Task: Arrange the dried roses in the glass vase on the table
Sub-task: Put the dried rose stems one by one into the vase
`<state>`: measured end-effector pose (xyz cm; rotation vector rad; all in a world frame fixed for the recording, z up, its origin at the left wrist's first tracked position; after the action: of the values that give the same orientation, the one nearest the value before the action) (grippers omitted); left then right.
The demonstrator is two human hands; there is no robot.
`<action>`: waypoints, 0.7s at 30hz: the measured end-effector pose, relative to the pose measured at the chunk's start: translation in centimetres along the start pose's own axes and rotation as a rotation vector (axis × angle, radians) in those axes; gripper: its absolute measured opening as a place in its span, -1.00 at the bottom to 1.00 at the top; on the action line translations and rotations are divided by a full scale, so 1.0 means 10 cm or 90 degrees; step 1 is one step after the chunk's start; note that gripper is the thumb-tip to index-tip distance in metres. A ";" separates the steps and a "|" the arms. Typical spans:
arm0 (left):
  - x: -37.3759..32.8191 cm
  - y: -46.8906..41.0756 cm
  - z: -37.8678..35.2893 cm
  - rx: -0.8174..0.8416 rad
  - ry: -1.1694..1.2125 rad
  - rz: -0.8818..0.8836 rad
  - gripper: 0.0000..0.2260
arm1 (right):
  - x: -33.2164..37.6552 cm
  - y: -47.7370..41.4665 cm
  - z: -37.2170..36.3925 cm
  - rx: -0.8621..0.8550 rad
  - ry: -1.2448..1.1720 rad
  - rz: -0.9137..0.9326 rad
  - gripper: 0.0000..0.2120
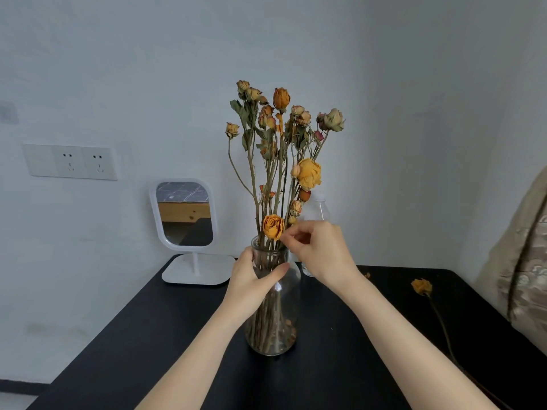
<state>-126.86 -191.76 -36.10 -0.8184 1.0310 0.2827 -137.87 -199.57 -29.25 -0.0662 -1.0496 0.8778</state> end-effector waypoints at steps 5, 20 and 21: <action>0.01 0.00 -0.01 -0.001 0.004 -0.005 -0.57 | -0.01 0.00 -0.09 0.021 0.037 -0.027 -0.88; 0.00 0.01 -0.01 -0.006 0.005 -0.013 -0.56 | 0.03 -0.02 -0.11 -0.019 0.030 -0.017 -0.84; 0.00 0.02 -0.01 -0.005 0.009 -0.014 -0.55 | 0.03 -0.01 -0.12 -0.017 0.032 -0.019 -0.84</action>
<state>-127.02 -191.69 -36.16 -0.8387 1.0336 0.2626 -136.84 -199.01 -29.59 -0.0940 -1.0128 0.8316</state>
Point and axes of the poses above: each hand's wrist, its own y-axis away from the middle knuckle, its own z-axis out of the back of the hand, x = y × z, the point moved 1 cm from there along -y, towards the middle knuckle, and after that the axes turned 9 degrees about -z, right-handed, at the moved point
